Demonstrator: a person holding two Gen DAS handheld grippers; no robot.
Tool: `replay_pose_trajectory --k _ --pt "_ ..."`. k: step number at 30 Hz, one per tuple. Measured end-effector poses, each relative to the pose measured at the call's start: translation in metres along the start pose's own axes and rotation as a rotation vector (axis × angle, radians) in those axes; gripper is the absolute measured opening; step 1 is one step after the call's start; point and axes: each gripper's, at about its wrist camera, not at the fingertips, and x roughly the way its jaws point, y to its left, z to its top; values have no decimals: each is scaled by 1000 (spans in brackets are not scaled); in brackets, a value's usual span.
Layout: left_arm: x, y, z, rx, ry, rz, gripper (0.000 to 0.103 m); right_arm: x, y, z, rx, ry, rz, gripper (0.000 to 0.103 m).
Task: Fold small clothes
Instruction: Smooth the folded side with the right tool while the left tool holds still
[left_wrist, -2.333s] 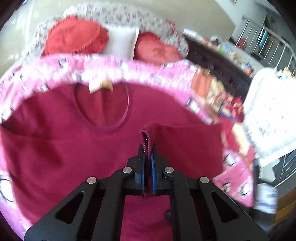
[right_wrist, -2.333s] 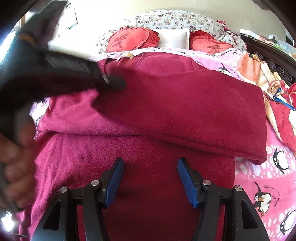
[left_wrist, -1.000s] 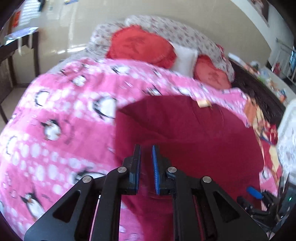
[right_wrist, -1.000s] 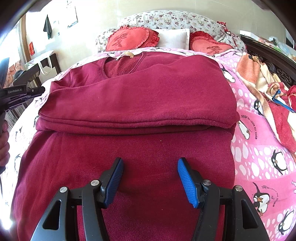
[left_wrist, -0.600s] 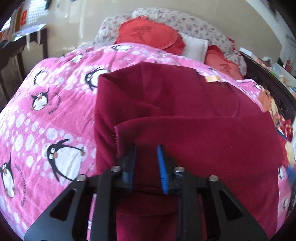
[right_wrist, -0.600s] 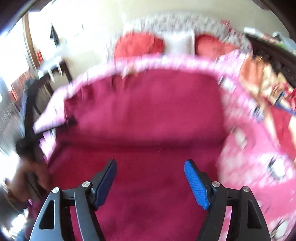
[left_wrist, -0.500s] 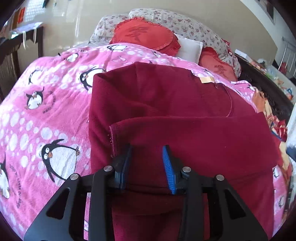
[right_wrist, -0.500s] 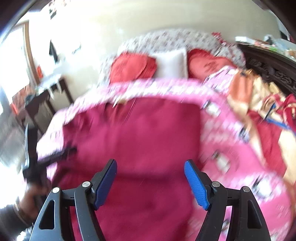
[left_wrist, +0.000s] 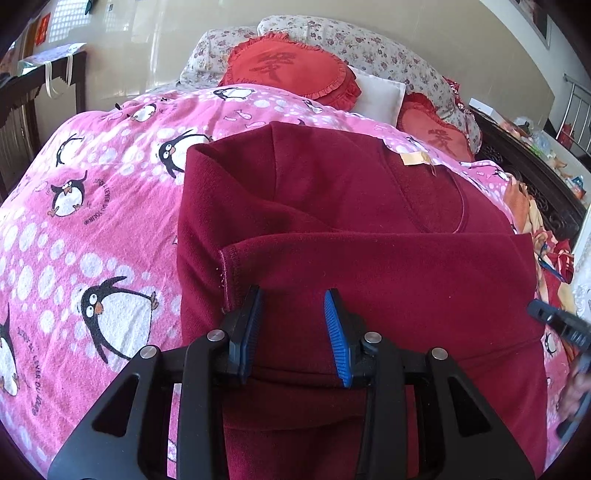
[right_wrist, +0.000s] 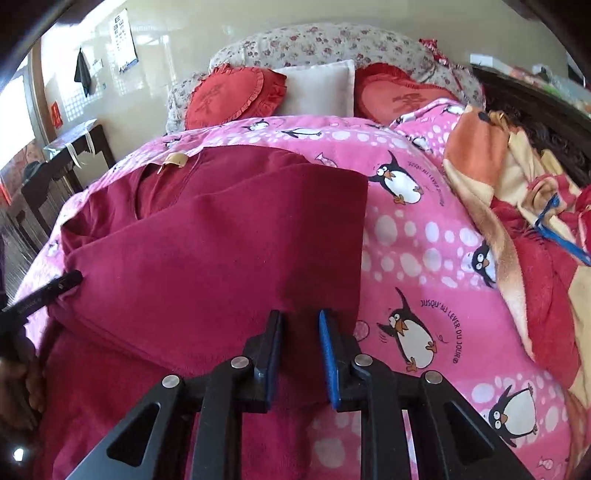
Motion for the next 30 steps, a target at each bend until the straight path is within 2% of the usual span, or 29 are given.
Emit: replay_pose_trajectory --k 2,4,7,8,12,13,17,19,21,23,25,28,30 --pt "0 0 0 2 -1 3 34 -13 -6 18 35 -46 35 18" --pt "0 1 0 2 -2 4 34 -20 -7 39 59 -102 15 18" --pt "0 1 0 0 -2 0 34 1 -7 67 83 -84 13 18" --pt "0 1 0 -1 -2 0 34 15 -6 74 80 -62 -14 18" --pt "1 2 1 -4 -3 -12 34 62 -17 74 93 21 -103 18" --pt "1 2 1 -5 -3 -14 34 64 -21 72 103 14 -91 15" --pt "1 6 2 -19 -4 -32 34 63 -29 70 132 28 -59 15" --pt "0 8 2 -33 -6 -45 34 53 -26 78 145 49 -82 15" --pt "-1 10 2 -48 -11 -58 34 33 -14 82 134 10 -83 16" --pt "-1 11 1 -55 -16 -63 34 7 6 74 104 -46 -27 18" --pt "-2 11 1 -55 -17 -63 34 -2 22 59 64 -45 -23 20" --pt "-2 12 0 -68 -19 -82 34 20 38 28 -17 40 -84 41" --pt "-2 12 0 -71 -17 -90 35 28 50 10 -137 -22 -173 43"
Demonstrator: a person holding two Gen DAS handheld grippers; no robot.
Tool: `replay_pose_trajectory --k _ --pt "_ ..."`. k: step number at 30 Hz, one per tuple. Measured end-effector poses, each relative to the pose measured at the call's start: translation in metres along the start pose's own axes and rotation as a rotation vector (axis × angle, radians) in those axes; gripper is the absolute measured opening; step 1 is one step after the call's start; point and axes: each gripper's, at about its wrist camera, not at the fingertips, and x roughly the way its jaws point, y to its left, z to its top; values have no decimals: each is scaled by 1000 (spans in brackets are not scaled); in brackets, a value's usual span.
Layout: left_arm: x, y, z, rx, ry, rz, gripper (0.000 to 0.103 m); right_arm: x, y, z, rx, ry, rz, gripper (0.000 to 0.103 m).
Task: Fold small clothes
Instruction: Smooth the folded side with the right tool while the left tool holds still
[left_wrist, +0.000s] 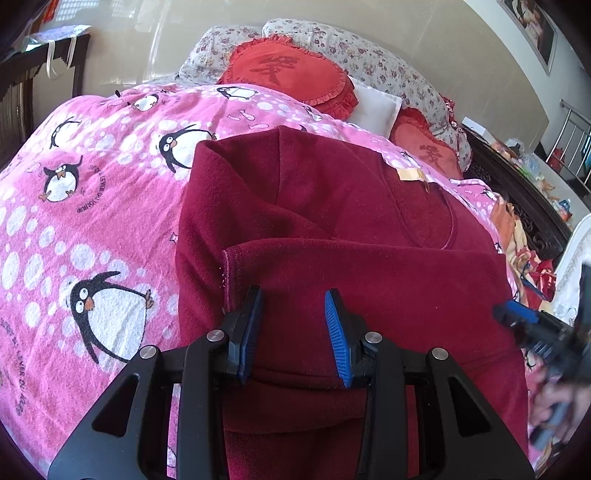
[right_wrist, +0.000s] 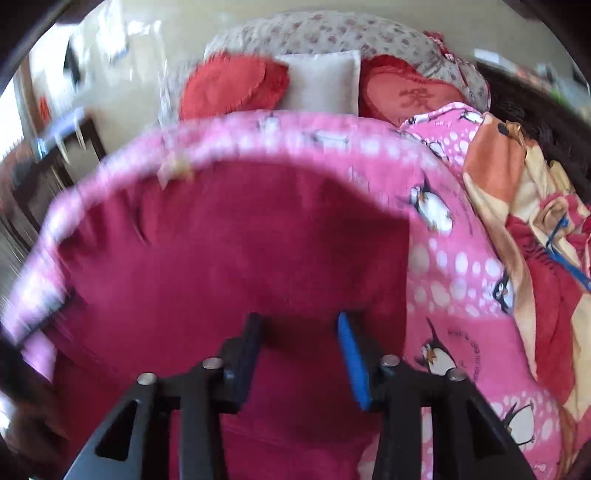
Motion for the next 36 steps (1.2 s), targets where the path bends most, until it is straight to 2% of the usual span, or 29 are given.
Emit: replay_pose_trajectory --k 2,5,9,10,12,13,15,19,21,24,25,26,28,30,32,34,36 --pt "0 -3 0 12 2 1 40 1 8 -2 -15 -9 -45 46" --pt "1 -8 -1 37 5 9 46 -10 17 13 16 41 -78 46" --pt "1 -5 1 26 6 -9 46 -38 47 18 17 -66 16 46" --pt "2 -4 1 24 7 -13 46 -36 56 17 17 -58 38 46" --pt "2 -2 1 16 7 -23 46 -10 69 6 39 85 115 46" --pt "1 0 1 10 8 -34 46 0 74 -2 21 113 105 47" --pt "0 5 1 -13 8 -65 46 -1 85 -14 -63 24 63 49" --pt "-2 20 2 -88 7 -155 46 -4 83 -15 -27 6 75 49" --pt "-2 24 3 -110 7 -175 46 -11 87 -6 -31 2 64 49" --pt "-4 22 3 -100 6 -165 46 -24 92 19 -48 -91 26 49" --pt "-4 21 3 -96 6 -161 46 -21 91 28 -30 -94 24 49" --pt "-4 21 3 -96 6 -161 46 -11 90 33 -13 -67 22 52" --pt "-4 19 2 -95 6 -161 46 24 82 34 15 51 10 60" --pt "-3 18 3 -85 8 -150 46 28 85 27 -33 3 7 64" --pt "-3 16 3 -77 9 -139 46 23 92 26 -77 16 -17 65" --pt "-2 16 3 -72 10 -133 46 10 90 27 -50 49 2 65" --pt "-2 16 3 -71 10 -132 46 -14 83 22 -23 36 42 65"
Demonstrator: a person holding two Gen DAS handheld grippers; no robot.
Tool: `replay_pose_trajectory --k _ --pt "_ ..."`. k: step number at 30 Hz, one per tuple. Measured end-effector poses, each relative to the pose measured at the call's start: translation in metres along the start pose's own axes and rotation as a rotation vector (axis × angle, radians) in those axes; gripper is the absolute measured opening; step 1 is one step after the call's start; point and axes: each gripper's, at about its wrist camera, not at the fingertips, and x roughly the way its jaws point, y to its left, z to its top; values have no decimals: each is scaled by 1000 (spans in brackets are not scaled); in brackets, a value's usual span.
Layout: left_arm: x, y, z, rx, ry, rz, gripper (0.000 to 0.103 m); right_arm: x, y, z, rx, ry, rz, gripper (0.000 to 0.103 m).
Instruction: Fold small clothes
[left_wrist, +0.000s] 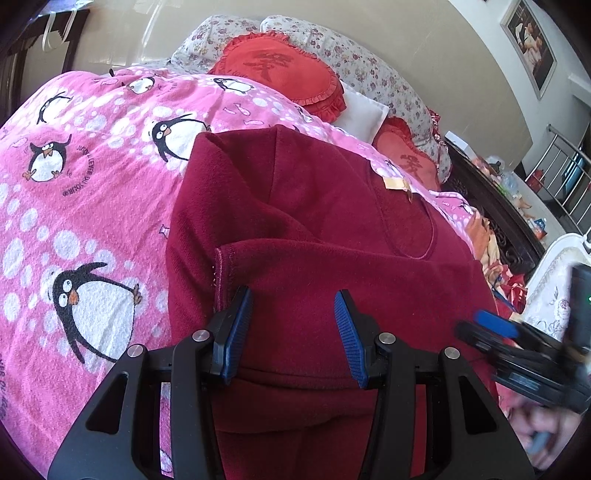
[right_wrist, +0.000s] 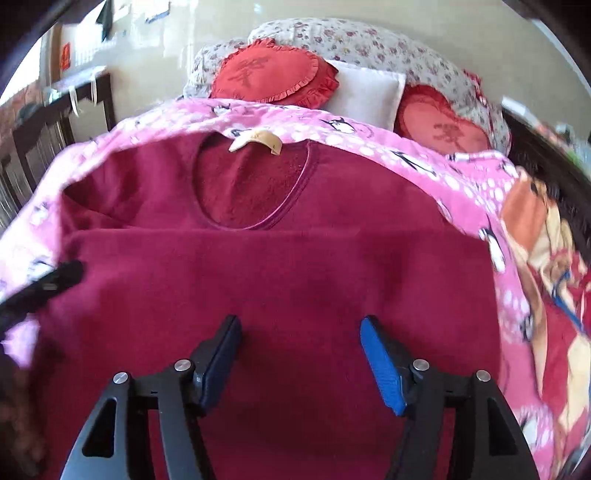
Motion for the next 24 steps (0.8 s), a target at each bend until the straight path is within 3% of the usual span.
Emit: replay_pose_trajectory --k 3,6,9,11,15,19,24 --pt "2 -6 -1 28 6 34 46 -32 -8 -20 -12 4 9 67" --pt "9 -22 -2 116 34 128 47 0 -21 -49 -16 177 -50 72" --pt "6 -37 2 224 126 185 48 -15 -47 -54 145 187 4 71" --pt "-14 -37 2 240 161 154 48 -51 -57 -55 184 116 26 69" --pt "-76 -32 -18 300 164 138 48 -130 -65 -78 132 -2 69 69" --pt "-136 -21 -63 323 229 52 48 -199 -69 -136 100 -52 106 69" --pt "-182 -15 -135 371 358 -10 48 -231 -62 -221 99 -19 110 69"
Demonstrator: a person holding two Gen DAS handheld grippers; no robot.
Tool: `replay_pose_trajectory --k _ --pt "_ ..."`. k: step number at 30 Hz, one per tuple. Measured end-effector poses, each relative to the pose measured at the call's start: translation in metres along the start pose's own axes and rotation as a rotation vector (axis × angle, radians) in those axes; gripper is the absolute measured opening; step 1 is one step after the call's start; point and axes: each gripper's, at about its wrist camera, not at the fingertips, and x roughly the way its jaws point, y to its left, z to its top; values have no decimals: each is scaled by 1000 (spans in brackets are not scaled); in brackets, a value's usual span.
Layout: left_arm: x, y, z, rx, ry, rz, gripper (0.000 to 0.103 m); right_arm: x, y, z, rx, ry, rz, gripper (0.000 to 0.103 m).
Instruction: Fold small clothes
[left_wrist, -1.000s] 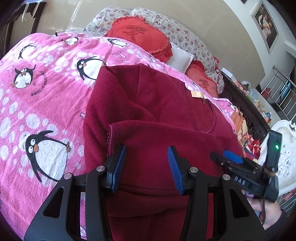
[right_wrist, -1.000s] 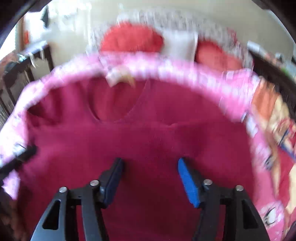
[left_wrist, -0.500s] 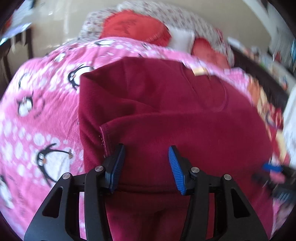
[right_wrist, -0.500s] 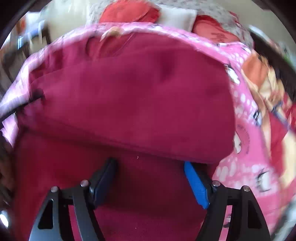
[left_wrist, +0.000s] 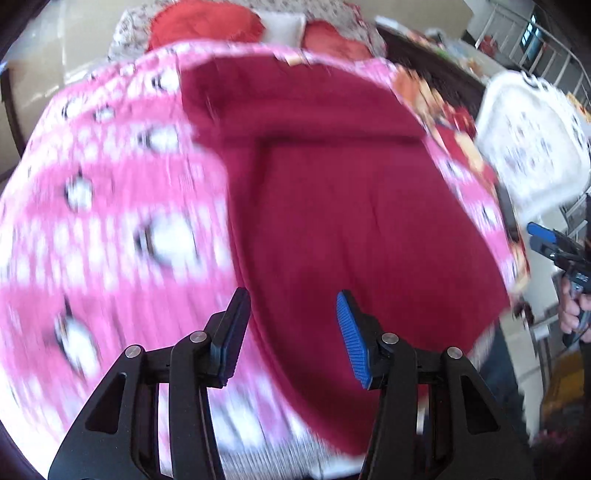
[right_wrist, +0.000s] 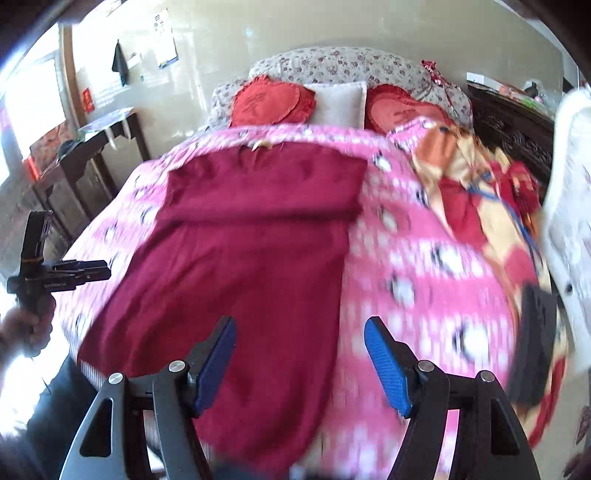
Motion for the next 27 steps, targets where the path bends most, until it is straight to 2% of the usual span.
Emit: replay_pose_trajectory --k 2,4,7,9,12,16,18,20,25,27 --pt "-4 -7 -16 8 5 -15 48 1 5 -38 16 65 10 69" --pt "-6 -9 -30 -5 9 -18 48 0 8 -64 39 94 19 69" --pt "-4 -5 -42 -54 28 -26 48 6 2 -81 124 94 61 54" --pt "-1 -5 -48 -73 47 -20 48 12 -3 -84 176 89 99 52" --pt "-5 -10 -57 -64 49 -25 48 25 -5 -84 190 109 93 47" --pt "-4 -12 -62 -90 34 -30 48 32 -5 -89 228 130 174 31" --pt "-1 -12 -65 -112 46 -38 48 32 -4 -92 227 126 176 31" --pt "-1 -12 -68 -117 44 -38 48 33 -7 -95 263 126 205 24" --pt "4 -16 -65 -118 61 -54 49 40 -13 -103 319 167 258 23" --pt "4 -15 -63 -133 55 -67 49 40 -12 -104 324 155 259 23"
